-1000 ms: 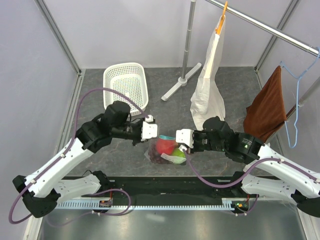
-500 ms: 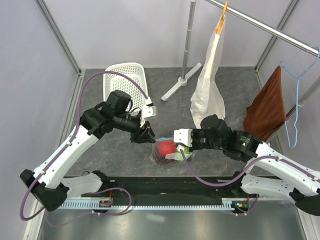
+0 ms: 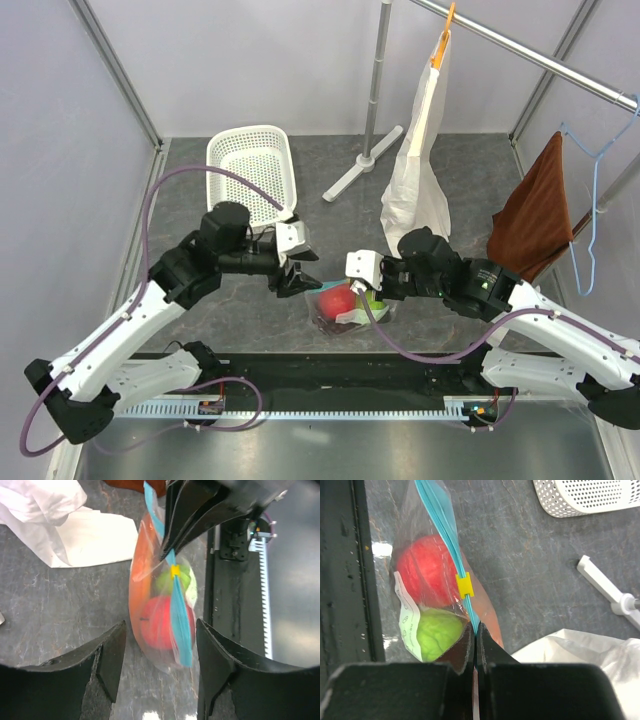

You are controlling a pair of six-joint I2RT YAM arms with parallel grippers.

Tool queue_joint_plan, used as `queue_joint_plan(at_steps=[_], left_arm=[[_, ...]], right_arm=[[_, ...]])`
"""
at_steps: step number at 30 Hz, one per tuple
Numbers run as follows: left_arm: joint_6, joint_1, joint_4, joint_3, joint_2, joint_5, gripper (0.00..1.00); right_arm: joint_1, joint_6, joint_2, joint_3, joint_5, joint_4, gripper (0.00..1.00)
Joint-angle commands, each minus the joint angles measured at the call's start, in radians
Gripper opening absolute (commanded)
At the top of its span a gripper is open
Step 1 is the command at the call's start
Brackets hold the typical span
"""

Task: Place the food in the zip-top bag and seal the zipper
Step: Zip the zipper food storage bag at the center of the board.

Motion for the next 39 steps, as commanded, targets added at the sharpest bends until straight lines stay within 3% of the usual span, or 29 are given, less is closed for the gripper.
queue_joint_plan(at_steps=[1, 9, 16, 23, 33, 35, 39], left_arm=[[-0.078, -0.072, 0.271, -0.097, -0.016, -0.109, 0.63], [-0.094, -0.153, 0.444, -0.197, -0.022, -0.146, 0.59], [-0.109, -0.199, 0.492, -0.206, 0.024, -0.155, 0.54], [-0.12, -0.21, 0.512, -0.203, 0.061, -0.141, 0.38], [-0.115, -0.21, 0.498, -0.226, 0.069, -0.14, 0.4], [-0.114, -0.21, 0.488, -0.224, 0.07, -0.146, 0.36], [-0.114, -0.208, 0.459, -0.221, 0.05, -0.15, 0.14]], right_arm=[[-0.005, 0.108, -0.017, 0.034, -0.047, 0.09, 0.0], [-0.005, 0.161, -0.018, 0.044, -0.058, 0.105, 0.0], [-0.005, 0.175, -0.018, 0.052, -0.061, 0.108, 0.0], [-0.003, 0.178, -0.023, 0.054, -0.07, 0.111, 0.0], [-0.005, 0.18, -0.028, 0.052, -0.072, 0.116, 0.0], [-0.003, 0.177, -0.028, 0.051, -0.072, 0.114, 0.0], [-0.003, 0.171, -0.035, 0.044, -0.066, 0.111, 0.0]])
